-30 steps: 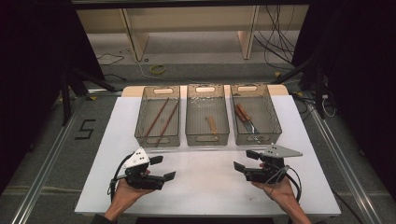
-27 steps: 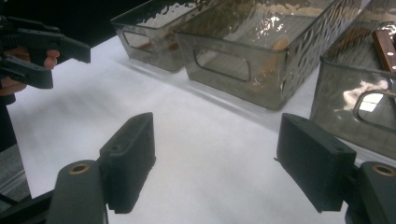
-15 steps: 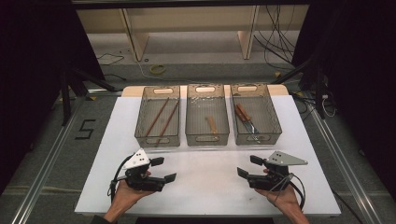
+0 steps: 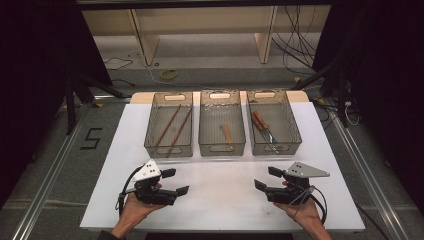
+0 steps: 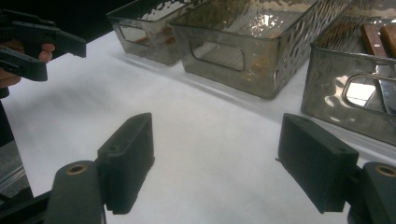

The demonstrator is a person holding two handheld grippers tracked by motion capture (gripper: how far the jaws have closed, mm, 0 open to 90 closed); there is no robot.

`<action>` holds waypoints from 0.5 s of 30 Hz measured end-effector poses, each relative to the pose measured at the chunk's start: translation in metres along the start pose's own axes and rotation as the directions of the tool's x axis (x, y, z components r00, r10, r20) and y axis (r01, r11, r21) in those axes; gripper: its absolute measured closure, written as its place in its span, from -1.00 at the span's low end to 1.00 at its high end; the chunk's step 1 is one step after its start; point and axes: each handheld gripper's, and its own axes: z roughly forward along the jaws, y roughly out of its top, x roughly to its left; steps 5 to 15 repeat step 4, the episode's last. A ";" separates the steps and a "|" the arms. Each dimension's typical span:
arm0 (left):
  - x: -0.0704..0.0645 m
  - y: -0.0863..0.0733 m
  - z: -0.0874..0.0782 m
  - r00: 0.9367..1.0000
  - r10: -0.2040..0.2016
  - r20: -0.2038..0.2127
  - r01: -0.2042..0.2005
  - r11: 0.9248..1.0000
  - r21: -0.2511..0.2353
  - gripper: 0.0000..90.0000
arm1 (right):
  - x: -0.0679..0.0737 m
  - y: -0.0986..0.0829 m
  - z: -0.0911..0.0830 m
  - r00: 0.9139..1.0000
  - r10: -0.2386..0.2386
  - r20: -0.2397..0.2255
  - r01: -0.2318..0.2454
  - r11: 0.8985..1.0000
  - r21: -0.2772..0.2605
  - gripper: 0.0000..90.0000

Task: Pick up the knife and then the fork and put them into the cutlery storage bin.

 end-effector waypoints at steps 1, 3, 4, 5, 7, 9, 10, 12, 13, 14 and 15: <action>0.000 0.000 0.000 1.000 0.002 0.000 -0.002 1.000 0.001 -0.59 | 0.000 0.000 0.000 1.000 0.001 0.000 -0.001 1.000 0.000 -0.39; 0.000 0.000 0.000 1.000 0.000 0.000 0.000 1.000 0.001 -0.59 | 0.000 0.000 0.000 1.000 0.003 -0.001 -0.003 1.000 0.001 -0.39; 0.000 0.000 0.001 1.000 0.000 0.001 0.000 1.000 0.001 -0.59 | -0.001 0.000 0.000 1.000 0.005 -0.006 -0.005 1.000 0.001 -0.40; 0.000 0.000 0.001 1.000 0.000 0.001 0.000 1.000 0.001 -0.59 | -0.001 0.000 0.000 1.000 0.005 -0.006 -0.005 1.000 0.001 -0.40; 0.000 0.000 0.001 1.000 0.000 0.001 0.000 1.000 0.001 -0.59 | -0.001 0.000 0.000 1.000 0.005 -0.006 -0.005 1.000 0.001 -0.40; 0.000 0.000 0.001 1.000 0.000 0.001 0.000 1.000 0.001 -0.59 | -0.001 0.000 0.000 1.000 0.005 -0.006 -0.005 1.000 0.001 -0.40; 0.000 0.000 0.001 1.000 0.000 0.001 0.000 1.000 0.001 -0.59 | -0.001 0.000 0.000 1.000 0.005 -0.006 -0.005 1.000 0.001 -0.40; 0.000 0.000 0.001 1.000 0.000 0.001 0.000 1.000 0.001 -0.59 | -0.001 0.000 0.000 1.000 0.005 -0.006 -0.005 1.000 0.001 -0.40; 0.000 0.000 0.001 1.000 0.000 0.001 0.000 1.000 0.001 -0.59 | -0.001 0.000 0.000 1.000 0.005 -0.006 -0.005 1.000 0.001 -0.40; 0.000 0.000 0.001 1.000 0.000 0.001 0.000 1.000 0.001 -0.59 | -0.001 0.000 0.000 1.000 0.005 -0.006 -0.005 1.000 0.001 -0.40; 0.000 0.000 0.001 1.000 0.000 0.001 0.000 1.000 0.001 -0.59 | -0.001 0.000 0.000 1.000 0.005 -0.006 -0.005 1.000 0.001 -0.40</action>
